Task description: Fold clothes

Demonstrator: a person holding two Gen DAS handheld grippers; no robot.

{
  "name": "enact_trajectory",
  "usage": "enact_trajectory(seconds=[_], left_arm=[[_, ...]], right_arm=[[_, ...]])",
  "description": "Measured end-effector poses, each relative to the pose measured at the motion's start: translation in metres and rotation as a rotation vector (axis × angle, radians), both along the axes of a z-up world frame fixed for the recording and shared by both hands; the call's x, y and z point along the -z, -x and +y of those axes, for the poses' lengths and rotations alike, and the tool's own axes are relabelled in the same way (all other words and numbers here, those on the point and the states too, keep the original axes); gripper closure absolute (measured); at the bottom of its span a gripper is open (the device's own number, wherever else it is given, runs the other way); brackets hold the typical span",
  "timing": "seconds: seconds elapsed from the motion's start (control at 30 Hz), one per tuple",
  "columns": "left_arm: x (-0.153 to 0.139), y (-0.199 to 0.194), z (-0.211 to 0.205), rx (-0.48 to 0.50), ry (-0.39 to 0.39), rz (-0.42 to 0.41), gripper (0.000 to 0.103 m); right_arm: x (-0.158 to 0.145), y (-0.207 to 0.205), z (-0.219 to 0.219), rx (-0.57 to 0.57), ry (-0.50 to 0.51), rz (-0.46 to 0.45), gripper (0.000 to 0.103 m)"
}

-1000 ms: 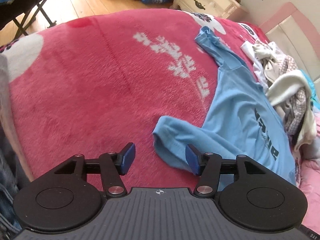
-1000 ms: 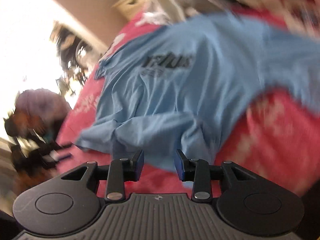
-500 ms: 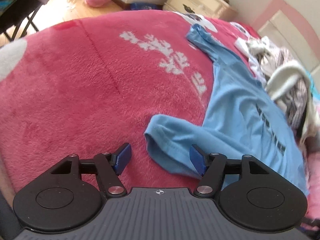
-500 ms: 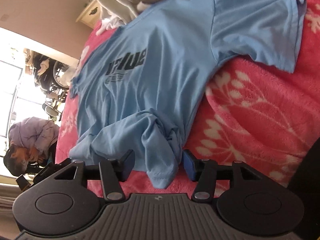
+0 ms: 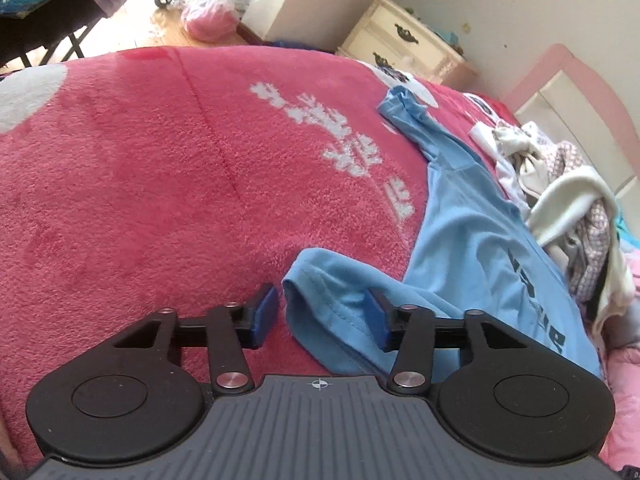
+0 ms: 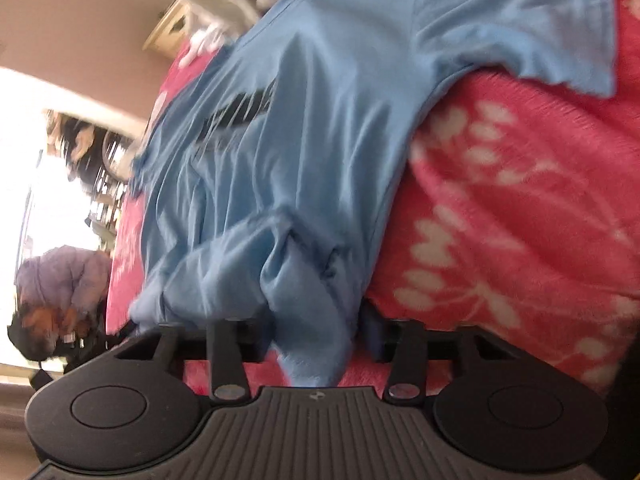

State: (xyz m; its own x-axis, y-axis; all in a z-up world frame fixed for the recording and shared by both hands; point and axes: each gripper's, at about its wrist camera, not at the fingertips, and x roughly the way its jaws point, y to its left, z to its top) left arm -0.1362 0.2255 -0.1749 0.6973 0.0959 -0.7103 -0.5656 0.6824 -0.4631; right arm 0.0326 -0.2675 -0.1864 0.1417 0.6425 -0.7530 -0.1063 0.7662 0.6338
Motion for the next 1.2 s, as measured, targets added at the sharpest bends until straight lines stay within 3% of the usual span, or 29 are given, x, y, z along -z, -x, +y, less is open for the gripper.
enact_trajectory(seconds=[0.03, 0.1, 0.17, 0.3, 0.37, 0.5, 0.57, 0.63, 0.73, 0.83, 0.93, 1.1, 1.2], left_arm=[[0.0, 0.0, -0.001, -0.004, -0.001, -0.002, 0.071], [-0.001, -0.001, -0.003, -0.002, 0.01, 0.008, 0.093], [-0.005, 0.002, -0.004, -0.001, 0.014, 0.025, 0.099], [-0.031, 0.02, -0.003, 0.005, 0.074, 0.021, 0.101], [-0.047, 0.033, 0.002, -0.002, 0.16, 0.001, 0.101], [-0.065, 0.044, 0.027, -0.072, 0.479, -0.033, 0.101], [-0.075, 0.033, 0.035, -0.074, 0.515, -0.052, 0.101], [-0.084, 0.01, 0.041, -0.055, 0.496, -0.068, 0.101], [-0.079, -0.033, 0.043, -0.041, 0.438, -0.02, 0.101], [-0.054, -0.073, 0.043, -0.052, 0.398, 0.078, 0.101], [-0.028, -0.09, 0.047, -0.081, 0.413, 0.141, 0.101], [-0.027, -0.073, 0.048, -0.098, 0.434, 0.103, 0.101], [-0.041, -0.048, 0.053, -0.109, 0.425, 0.082, 0.101]], right_arm=[[0.001, 0.003, 0.004, -0.026, -0.002, 0.002, 0.086], [-0.006, 0.01, 0.008, -0.062, -0.011, -0.021, 0.091], [-0.019, 0.015, 0.006, -0.09, -0.027, -0.052, 0.093], [-0.042, 0.019, -0.008, -0.118, -0.127, 0.012, 0.095], [-0.052, 0.019, -0.014, -0.128, -0.164, 0.041, 0.095], [-0.065, 0.001, -0.021, -0.093, -0.254, 0.095, 0.095], [-0.068, -0.018, -0.022, -0.049, -0.305, 0.11, 0.095], [-0.067, -0.039, -0.023, 0.002, -0.33, 0.116, 0.095], [-0.049, -0.067, -0.025, 0.096, -0.339, 0.173, 0.095], [-0.03, -0.084, -0.029, 0.18, -0.332, 0.229, 0.095], [-0.024, -0.086, -0.037, 0.211, -0.328, 0.237, 0.095], [-0.026, -0.075, -0.051, 0.213, -0.342, 0.243, 0.095], [-0.033, -0.063, -0.053, 0.193, -0.374, 0.245, 0.095]])
